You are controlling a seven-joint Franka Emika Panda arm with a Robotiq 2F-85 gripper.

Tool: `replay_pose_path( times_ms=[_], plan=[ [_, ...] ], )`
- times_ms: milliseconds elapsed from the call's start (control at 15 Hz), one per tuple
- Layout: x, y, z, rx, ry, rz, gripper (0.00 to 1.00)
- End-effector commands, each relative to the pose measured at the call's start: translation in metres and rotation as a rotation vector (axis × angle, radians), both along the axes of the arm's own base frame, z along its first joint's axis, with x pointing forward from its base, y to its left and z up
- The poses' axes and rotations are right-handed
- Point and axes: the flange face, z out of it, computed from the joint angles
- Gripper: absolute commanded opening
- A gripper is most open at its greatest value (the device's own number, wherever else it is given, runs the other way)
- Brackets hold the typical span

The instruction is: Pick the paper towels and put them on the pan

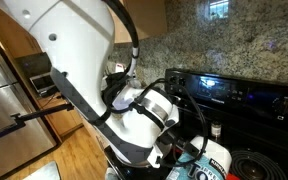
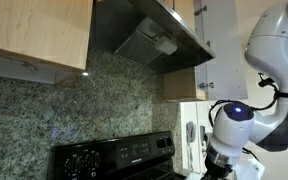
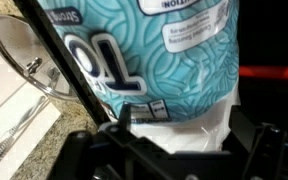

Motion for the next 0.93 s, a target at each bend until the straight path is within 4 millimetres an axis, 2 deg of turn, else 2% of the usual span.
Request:
replay_pose_path(
  times_ms=[0, 267, 333, 533, 867],
  plan=[
    [-0.0002, -0.0100, -0.0074, 0.031, 0.022, -0.018, 1.00],
    [0.0016, -0.0135, -0.0084, 0.022, 0.019, -0.041, 1.00],
    [0.0017, -0.0129, -0.0081, 0.021, 0.017, -0.042, 0.81],
    [0.0016, -0.0121, -0.0066, 0.016, 0.013, -0.036, 0.59],
    [0.0013, -0.0108, -0.0050, 0.011, 0.012, -0.034, 0.39]
  ],
)
